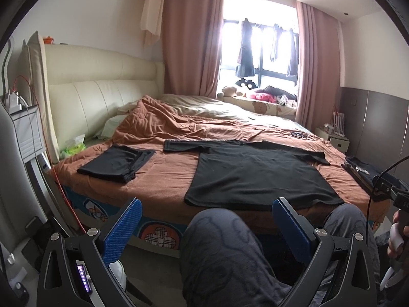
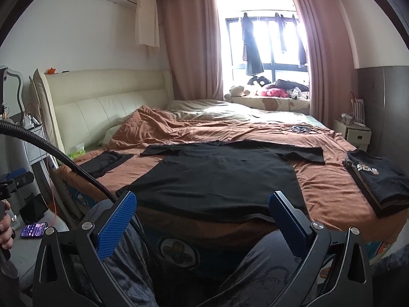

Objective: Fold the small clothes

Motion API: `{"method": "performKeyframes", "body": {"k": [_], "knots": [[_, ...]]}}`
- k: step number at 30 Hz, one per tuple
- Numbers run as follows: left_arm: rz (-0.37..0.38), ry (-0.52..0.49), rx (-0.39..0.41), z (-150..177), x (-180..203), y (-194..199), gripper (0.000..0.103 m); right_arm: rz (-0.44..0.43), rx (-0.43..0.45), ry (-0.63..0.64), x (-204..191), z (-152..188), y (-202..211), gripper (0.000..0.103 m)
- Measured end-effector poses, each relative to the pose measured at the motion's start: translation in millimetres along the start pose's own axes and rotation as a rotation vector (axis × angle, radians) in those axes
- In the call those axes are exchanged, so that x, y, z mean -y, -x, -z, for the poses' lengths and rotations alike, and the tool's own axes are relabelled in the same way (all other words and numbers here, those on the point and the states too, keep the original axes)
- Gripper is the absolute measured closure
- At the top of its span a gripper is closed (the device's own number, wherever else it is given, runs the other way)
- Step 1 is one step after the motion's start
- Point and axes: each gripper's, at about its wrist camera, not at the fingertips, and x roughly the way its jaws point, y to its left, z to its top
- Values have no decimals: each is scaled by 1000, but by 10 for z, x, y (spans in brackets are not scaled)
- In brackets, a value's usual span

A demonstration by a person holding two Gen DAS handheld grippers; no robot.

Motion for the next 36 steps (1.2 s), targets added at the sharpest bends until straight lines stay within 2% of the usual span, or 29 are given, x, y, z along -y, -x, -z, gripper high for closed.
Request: {"method": "performKeyframes", "body": {"k": [8,15,18,29,36], "knots": [[-18,29,-14,-118,-242,-389,0,-16,-18,44,-43,-275,-459,0],[-47,70,-40,-318,-486,-818,0,-86,-67,10,38,-580,-1028,0],[-48,88,-58,-398,-576,-998,0,-89,-75,6,109,-680,-1218,0],[-55,115,-121,-563,-701,-1641,0,-101,-144,-9,211,-859,-1881,0],[-73,151,-148,-619,-767,-2054,1,-110,-232,-19,260,-990,-2421,0]]}}
